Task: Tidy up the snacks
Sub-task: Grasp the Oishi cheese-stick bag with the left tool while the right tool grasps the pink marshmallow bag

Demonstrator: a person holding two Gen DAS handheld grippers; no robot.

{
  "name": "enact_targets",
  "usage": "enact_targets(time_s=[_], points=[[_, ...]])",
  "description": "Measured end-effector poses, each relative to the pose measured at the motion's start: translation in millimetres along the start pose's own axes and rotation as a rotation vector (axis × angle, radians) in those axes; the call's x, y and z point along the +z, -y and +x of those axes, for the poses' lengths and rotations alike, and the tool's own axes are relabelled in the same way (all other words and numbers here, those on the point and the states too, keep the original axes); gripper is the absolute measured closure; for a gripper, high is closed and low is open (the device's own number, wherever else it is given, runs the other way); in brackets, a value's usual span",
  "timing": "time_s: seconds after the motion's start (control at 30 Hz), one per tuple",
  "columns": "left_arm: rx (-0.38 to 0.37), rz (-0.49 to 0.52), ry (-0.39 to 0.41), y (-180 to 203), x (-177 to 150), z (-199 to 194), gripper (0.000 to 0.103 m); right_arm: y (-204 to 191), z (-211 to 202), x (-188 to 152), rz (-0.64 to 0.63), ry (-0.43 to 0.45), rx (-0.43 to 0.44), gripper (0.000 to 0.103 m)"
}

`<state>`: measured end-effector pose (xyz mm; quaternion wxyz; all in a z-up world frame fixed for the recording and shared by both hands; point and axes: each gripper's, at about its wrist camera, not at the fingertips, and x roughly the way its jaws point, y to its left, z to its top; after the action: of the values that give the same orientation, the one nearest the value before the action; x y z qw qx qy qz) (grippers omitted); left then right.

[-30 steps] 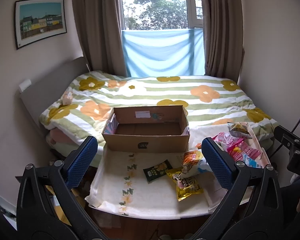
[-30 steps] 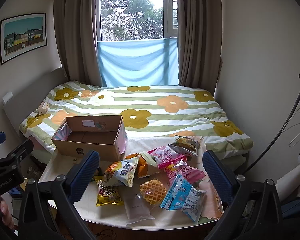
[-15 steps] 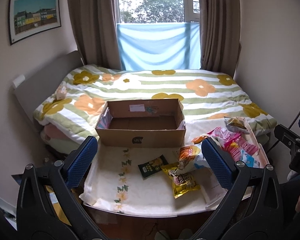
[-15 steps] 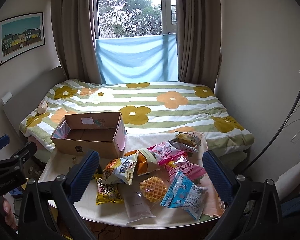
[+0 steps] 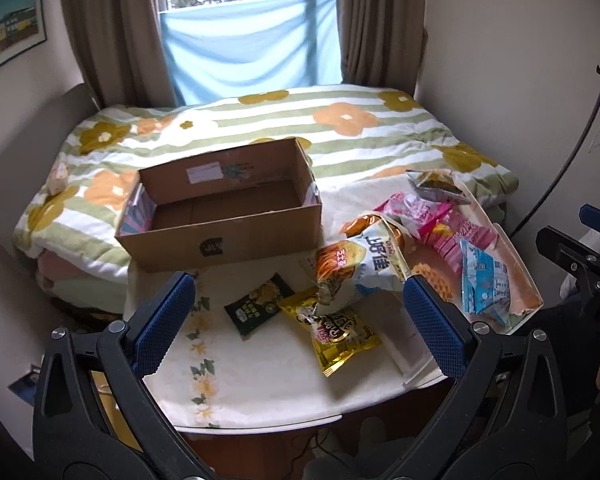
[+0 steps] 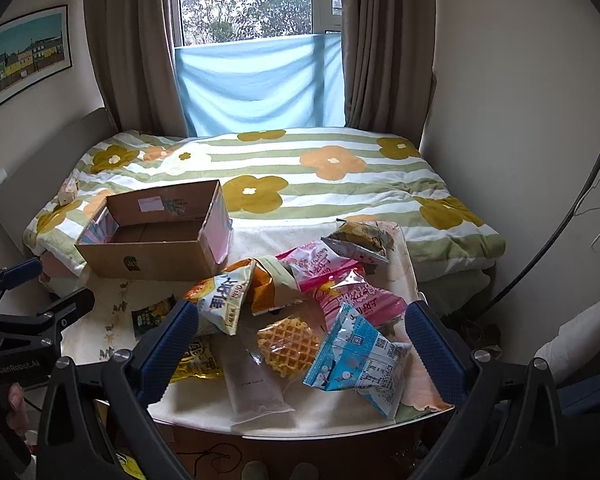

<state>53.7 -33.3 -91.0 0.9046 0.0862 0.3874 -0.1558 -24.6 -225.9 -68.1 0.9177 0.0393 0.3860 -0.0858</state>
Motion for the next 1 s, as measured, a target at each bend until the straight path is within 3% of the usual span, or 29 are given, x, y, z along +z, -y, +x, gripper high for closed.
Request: enact_targets(time_s=[0.17, 0.4, 0.73, 1.0], points=[[-0.006, 0.108, -0.022, 13, -1, 38, 0.0, 21, 25, 0, -0.009, -0.061, -0.023, 0.0], [-0.025, 0.333, -0.086, 38, -1, 101, 0.0, 49, 75, 5, -0.097, -0.121, 0.03, 0.0], [-0.178, 0.519, -0.197, 59, -1, 173, 0.0, 69, 162, 3, -0.145, -0.267, 0.075, 0.0], [-0.303, 0.706, -0.27, 64, 5, 205, 0.0, 70, 199, 5, -0.199, -0.354, 0.071, 0.0]])
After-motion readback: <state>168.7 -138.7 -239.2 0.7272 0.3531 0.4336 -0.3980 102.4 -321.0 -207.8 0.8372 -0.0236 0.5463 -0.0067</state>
